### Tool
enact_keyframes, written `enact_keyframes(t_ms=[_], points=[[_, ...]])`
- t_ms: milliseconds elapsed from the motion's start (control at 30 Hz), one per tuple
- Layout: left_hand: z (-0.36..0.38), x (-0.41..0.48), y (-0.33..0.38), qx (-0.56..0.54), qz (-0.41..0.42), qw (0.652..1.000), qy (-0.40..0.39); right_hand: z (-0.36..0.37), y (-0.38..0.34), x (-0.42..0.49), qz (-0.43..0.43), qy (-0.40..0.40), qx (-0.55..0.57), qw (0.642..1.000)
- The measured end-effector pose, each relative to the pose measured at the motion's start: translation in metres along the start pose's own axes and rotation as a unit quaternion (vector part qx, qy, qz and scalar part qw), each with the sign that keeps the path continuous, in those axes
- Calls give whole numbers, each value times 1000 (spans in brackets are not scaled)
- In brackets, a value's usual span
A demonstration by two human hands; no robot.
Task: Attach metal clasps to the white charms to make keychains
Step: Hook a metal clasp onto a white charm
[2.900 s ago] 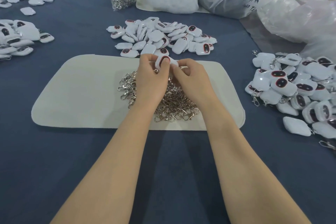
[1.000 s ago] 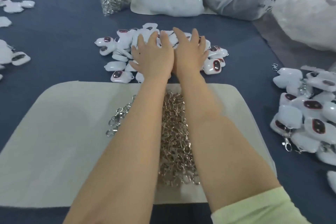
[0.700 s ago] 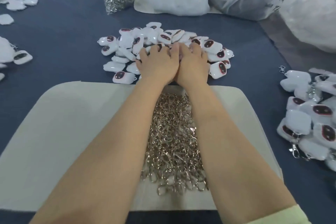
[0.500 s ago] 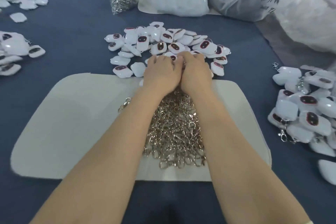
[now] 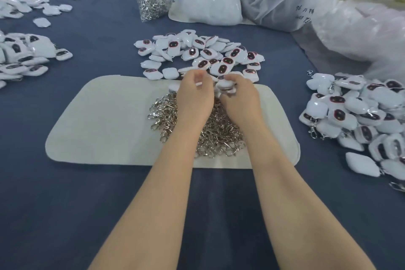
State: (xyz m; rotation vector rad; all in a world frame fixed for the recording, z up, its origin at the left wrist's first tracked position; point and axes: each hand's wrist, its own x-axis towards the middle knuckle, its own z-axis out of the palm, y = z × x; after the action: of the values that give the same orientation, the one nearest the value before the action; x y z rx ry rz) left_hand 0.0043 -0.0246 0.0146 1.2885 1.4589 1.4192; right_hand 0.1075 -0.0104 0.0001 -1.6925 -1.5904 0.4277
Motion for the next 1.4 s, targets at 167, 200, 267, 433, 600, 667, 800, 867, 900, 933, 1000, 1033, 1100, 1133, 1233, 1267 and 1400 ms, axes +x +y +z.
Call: enact_keyframes(t_ms=[167,200,267,433,600,667,800,867,900,933,1000,1033,1100,1133,1233,1267,1400], points=[[4,-19,-12,-32,30,999,-1,-1,0,-14,-17,35,-10,999],[4,-19,-13,-21,43,999,-4,-1,1,-18,-25,61,16,998],[3,-18,-16,2,63,998,-14,-2,1,-25,-22,125,83,988],[4,-19,-18,135,132,981,-46,3,5,-26,-3,86,23,996],[-1,-19,-19,261,146,954,-28,8,10,-26,14,59,-111,992],[-2,-18,-19,332,145,928,-91,8,11,-26,18,59,-109,992],[-4,-19,-18,417,117,889,-151,6,9,-24,29,44,-107,993],[-2,-21,-18,439,106,879,-155,4,5,-24,40,41,-83,995],[0,-22,-18,445,109,877,-145,3,3,-24,47,41,-62,996],[1,-22,-18,446,117,878,-131,1,1,-25,53,43,-35,997],[1,-22,-18,420,136,891,-106,-3,-1,-26,69,56,43,995],[-1,-21,-18,383,143,908,-95,-6,-2,-26,78,69,85,991],[-7,-20,-15,270,136,951,-60,-12,-3,-26,86,96,125,984],[-10,-18,-12,210,122,969,-35,-14,-4,-26,84,92,120,985],[-16,-10,-7,53,47,997,34,-13,-5,-28,53,-32,12,998],[-18,-7,-6,-26,5,999,45,-10,-6,-30,40,-89,-52,994],[-25,-2,-2,-321,-148,935,41,2,-11,-34,-2,-130,-163,978]])
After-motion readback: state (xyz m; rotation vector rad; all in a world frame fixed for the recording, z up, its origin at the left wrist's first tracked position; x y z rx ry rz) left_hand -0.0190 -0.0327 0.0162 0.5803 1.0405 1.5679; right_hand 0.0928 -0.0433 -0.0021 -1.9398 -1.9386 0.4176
